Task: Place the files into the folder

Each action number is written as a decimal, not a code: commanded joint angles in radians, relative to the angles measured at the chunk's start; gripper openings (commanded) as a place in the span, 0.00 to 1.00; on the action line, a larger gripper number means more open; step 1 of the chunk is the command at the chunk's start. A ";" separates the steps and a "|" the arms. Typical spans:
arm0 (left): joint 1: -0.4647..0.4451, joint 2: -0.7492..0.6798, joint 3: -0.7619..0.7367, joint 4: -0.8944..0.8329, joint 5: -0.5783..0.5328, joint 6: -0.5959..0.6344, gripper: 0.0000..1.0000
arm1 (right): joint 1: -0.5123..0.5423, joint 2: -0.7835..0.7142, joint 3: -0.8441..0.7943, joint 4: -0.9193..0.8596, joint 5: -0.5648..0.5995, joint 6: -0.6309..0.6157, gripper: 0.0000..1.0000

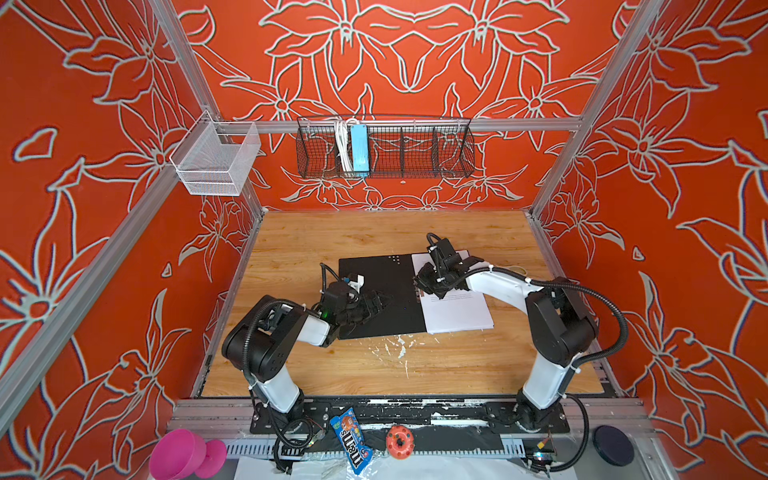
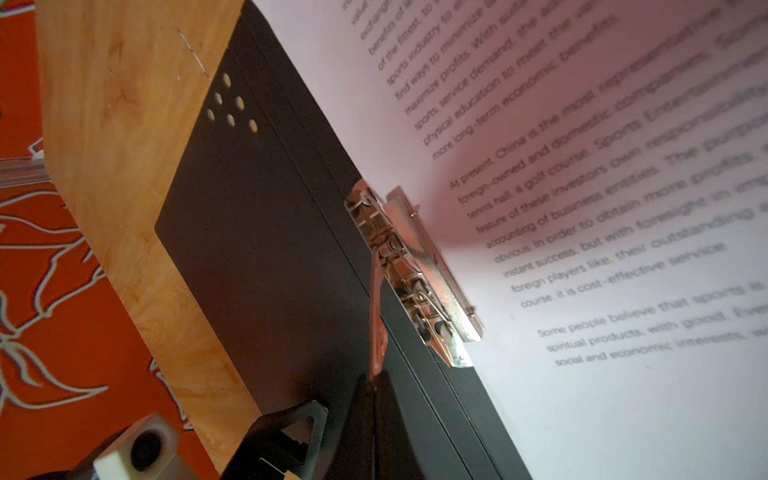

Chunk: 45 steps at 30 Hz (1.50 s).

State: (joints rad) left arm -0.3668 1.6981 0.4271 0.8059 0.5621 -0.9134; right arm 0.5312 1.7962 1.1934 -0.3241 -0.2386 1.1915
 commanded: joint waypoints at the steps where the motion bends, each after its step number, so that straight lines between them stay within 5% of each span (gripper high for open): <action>1: -0.002 0.107 -0.098 -0.393 -0.074 -0.026 0.98 | 0.007 -0.028 -0.017 -0.008 0.004 0.015 0.00; 13: 0.094 0.121 -0.154 -0.323 -0.037 -0.089 0.98 | 0.018 0.075 0.074 -0.001 -0.013 -0.076 0.00; 23: 0.103 -0.007 -0.137 -0.533 -0.127 -0.040 0.98 | 0.017 0.070 -0.154 0.101 0.038 -0.146 0.00; 45: 0.151 0.014 -0.128 -0.644 -0.167 -0.018 0.98 | -0.033 0.150 -0.398 0.153 0.213 -0.233 0.00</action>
State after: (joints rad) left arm -0.2455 1.6142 0.3939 0.6823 0.6067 -0.9424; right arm 0.5518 1.8229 0.8963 0.1410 -0.2432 0.9611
